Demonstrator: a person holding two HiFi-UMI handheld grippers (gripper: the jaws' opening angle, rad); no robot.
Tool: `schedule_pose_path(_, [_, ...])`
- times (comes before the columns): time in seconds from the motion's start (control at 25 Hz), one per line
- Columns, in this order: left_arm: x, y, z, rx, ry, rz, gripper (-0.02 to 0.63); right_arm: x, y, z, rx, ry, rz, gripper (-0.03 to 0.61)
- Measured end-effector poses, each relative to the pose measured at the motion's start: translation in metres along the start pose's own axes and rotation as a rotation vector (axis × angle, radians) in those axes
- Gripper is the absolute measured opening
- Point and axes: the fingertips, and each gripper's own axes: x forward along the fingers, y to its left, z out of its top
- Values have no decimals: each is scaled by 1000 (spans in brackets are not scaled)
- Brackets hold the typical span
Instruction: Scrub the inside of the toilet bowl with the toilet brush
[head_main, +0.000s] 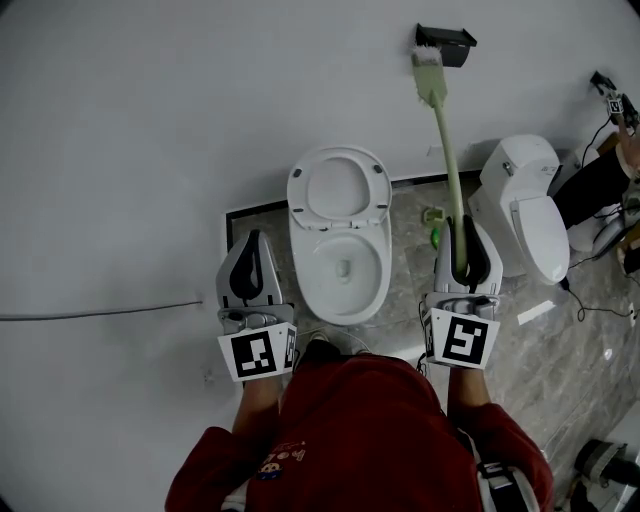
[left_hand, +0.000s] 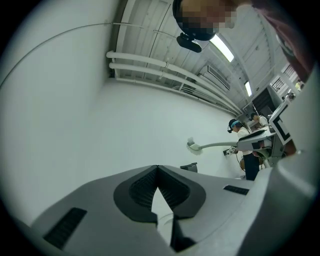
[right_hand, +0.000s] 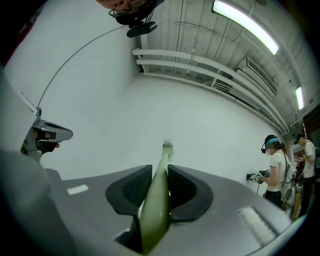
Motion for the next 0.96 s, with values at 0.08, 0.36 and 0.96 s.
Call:
schedule_pose_path(0.08, [1, -1, 1, -2, 4, -3, 5, 0, 0, -1, 1, 14, -3, 109])
schedule_pose_path(0.36, [2, -6, 1, -5, 18, -18, 5, -1, 2, -3, -2, 37, -3, 109])
schedule_pose_path(0.96, [5, -5, -9, -14, 30, -9, 6, 4, 16, -17, -8, 44, 52, 109])
